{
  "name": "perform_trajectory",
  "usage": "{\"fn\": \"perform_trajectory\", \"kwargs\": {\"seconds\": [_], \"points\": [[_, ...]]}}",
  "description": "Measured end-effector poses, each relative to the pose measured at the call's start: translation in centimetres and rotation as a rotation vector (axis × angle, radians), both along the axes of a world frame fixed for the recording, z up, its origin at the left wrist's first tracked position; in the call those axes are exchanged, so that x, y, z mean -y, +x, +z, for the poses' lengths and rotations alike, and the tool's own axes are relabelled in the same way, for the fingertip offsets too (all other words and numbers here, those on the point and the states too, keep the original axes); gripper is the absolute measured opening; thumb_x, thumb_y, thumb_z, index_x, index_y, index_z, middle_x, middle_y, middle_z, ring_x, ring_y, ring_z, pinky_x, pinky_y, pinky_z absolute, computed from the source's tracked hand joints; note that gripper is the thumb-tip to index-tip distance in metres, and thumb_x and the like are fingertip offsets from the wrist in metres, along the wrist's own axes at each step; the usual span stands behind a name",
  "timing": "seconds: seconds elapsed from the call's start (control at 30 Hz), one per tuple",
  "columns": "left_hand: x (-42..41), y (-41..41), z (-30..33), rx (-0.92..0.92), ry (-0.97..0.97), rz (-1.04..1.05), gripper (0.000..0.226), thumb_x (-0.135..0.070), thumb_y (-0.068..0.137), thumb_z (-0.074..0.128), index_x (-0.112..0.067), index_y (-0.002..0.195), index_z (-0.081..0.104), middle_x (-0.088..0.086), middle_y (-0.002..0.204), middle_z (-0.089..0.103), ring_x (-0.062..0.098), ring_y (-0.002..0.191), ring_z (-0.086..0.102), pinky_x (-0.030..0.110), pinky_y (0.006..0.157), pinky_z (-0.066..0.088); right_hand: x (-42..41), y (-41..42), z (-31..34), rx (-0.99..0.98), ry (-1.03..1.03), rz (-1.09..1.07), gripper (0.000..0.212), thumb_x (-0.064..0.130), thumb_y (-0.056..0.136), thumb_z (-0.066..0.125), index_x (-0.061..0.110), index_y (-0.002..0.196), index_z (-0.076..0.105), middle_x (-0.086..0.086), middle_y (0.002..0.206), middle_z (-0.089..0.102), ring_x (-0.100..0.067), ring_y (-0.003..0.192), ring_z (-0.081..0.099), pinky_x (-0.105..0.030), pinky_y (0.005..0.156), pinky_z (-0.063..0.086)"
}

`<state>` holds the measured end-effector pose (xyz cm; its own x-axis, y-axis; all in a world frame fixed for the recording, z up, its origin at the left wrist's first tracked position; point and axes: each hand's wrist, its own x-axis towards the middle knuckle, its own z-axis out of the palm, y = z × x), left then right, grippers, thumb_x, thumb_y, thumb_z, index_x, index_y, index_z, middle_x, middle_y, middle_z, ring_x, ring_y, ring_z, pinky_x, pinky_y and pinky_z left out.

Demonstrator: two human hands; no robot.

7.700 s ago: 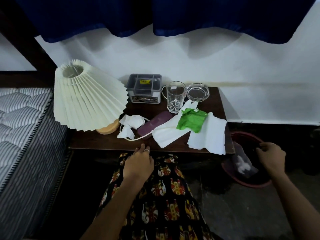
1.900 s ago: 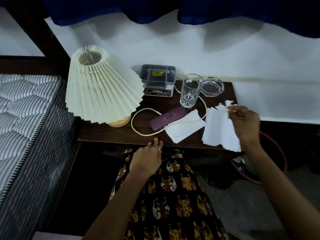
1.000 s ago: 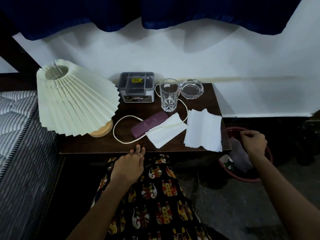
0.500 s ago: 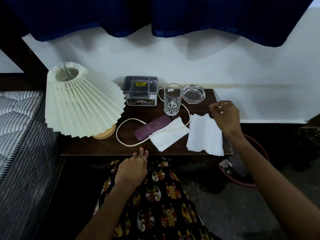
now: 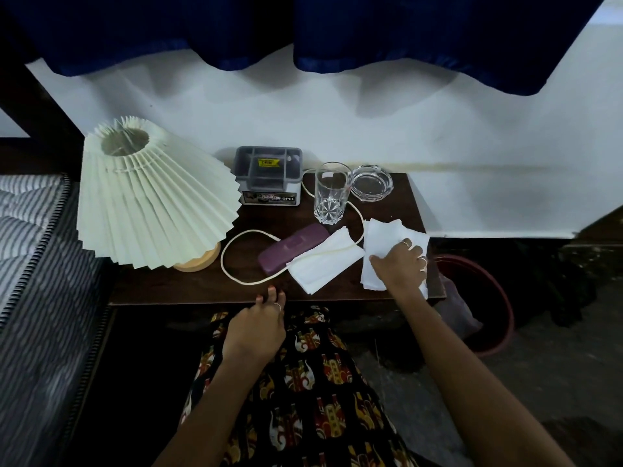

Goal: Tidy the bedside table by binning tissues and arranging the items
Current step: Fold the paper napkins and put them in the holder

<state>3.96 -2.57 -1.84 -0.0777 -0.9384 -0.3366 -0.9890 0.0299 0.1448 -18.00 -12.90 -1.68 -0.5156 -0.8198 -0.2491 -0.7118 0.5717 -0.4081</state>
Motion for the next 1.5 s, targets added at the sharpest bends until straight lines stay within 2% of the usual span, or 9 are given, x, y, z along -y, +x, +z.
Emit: {"fn": "perform_trajectory", "kwargs": {"seconds": [0.23, 0.37, 0.5, 0.63, 0.77, 0.87, 1.07, 1.27, 1.5], "points": [[0.2, 0.0, -0.4, 0.007, -0.002, 0.001, 0.046, -0.023, 0.1, 0.027, -0.021, 0.146, 0.029, 0.001, 0.157, 0.023, 0.023, 0.138, 0.034, 0.041, 0.099, 0.042, -0.1, 0.9, -0.1, 0.0, -0.086, 0.112, 0.069, 0.005, 0.08, 0.061, 0.004, 0.139, 0.027, -0.021, 0.137, 0.041, -0.042, 0.127, 0.036, -0.051, 0.1, 0.037], [0.2, -0.2, -0.7, -0.01, 0.001, 0.041, 0.046, -0.022, 0.099, 0.027, -0.021, 0.145, 0.031, 0.002, 0.156, 0.025, 0.024, 0.138, 0.035, 0.041, 0.1, 0.042, -0.4, 0.1, 0.4, 0.281, -0.188, 0.171, 0.065, -0.008, 0.078, 0.054, 0.008, 0.137, 0.031, -0.023, 0.128, 0.051, -0.04, 0.118, 0.05, -0.049, 0.093, 0.048], [-0.3, -0.8, 0.4, -0.142, -0.027, 0.168, 0.042, -0.025, 0.099, 0.03, -0.024, 0.14, 0.041, -0.001, 0.151, 0.035, 0.022, 0.135, 0.039, 0.039, 0.098, 0.042, -1.3, -1.5, 2.6, 0.445, -0.312, 0.081, 0.061, -0.011, 0.079, 0.049, 0.01, 0.136, 0.038, -0.015, 0.114, 0.061, -0.025, 0.098, 0.058, -0.028, 0.074, 0.047], [-0.4, -1.3, 2.4, -0.393, -0.111, 0.323, 0.036, -0.032, 0.096, 0.041, -0.027, 0.129, 0.053, 0.002, 0.124, 0.062, 0.024, 0.113, 0.058, 0.037, 0.09, 0.049, -4.0, -2.9, 5.8, 0.774, -0.289, 0.143, 0.053, -0.011, 0.079, 0.059, 0.006, 0.128, 0.046, -0.011, 0.107, 0.066, -0.024, 0.093, 0.064, -0.032, 0.073, 0.053], [0.1, -2.5, 7.2, -1.046, -0.039, 0.456, 0.045, -0.037, 0.091, 0.055, -0.019, 0.133, 0.049, -0.005, 0.122, 0.058, 0.008, 0.109, 0.055, 0.016, 0.092, 0.042, -7.3, -3.5, 9.8, 1.013, -0.029, 0.468, 0.04, -0.01, 0.08, 0.062, 0.006, 0.117, 0.056, -0.014, 0.104, 0.07, -0.025, 0.089, 0.067, -0.033, 0.075, 0.054], [-0.2, -2.5, 10.9, -1.35, 0.153, 0.492, 0.063, -0.045, 0.084, 0.061, -0.023, 0.139, 0.037, -0.01, 0.123, 0.055, 0.01, 0.116, 0.052, 0.036, 0.103, 0.042, -8.8, -3.5, 11.9, 1.121, 0.128, 0.63, 0.036, -0.008, 0.078, 0.066, 0.012, 0.107, 0.063, -0.011, 0.101, 0.072, -0.022, 0.088, 0.069, -0.028, 0.07, 0.055], [-2.6, -1.5, 13.4, -1.257, 0.438, 0.253, 0.03, -0.022, 0.083, 0.069, -0.018, 0.112, 0.065, -0.004, 0.101, 0.073, 0.008, 0.094, 0.067, 0.026, 0.078, 0.056, -10.8, -2.1, 14.3, 1.074, 0.287, 0.826, 0.037, -0.008, 0.079, 0.065, 0.007, 0.113, 0.061, -0.01, 0.104, 0.071, -0.019, 0.089, 0.07, -0.027, 0.072, 0.056], [-4.7, -0.5, 13.8, -1.289, 0.236, 0.347, 0.03, -0.02, 0.082, 0.07, -0.014, 0.111, 0.066, 0.002, 0.104, 0.072, 0.013, 0.094, 0.066, 0.026, 0.072, 0.054, -12.9, -2.6, 15.6, 1.032, 0.194, 0.771, 0.028, -0.004, 0.08, 0.066, 0.011, 0.103, 0.066, -0.003, 0.101, 0.073, -0.013, 0.089, 0.069, -0.021, 0.071, 0.054], [-7.4, 0.0, 14.2, -1.378, 0.132, 0.404, 0.029, -0.024, 0.085, 0.067, -0.019, 0.114, 0.065, 0.0, 0.112, 0.07, 0.015, 0.101, 0.066, 0.028, 0.075, 0.056, -15.1, -2.7, 15.0, 1.204, 0.003, 0.515, 0.019, -0.002, 0.08, 0.065, 0.016, 0.087, 0.067, -0.004, 0.097, 0.072, -0.017, 0.088, 0.068, -0.03, 0.073, 0.059]]}}
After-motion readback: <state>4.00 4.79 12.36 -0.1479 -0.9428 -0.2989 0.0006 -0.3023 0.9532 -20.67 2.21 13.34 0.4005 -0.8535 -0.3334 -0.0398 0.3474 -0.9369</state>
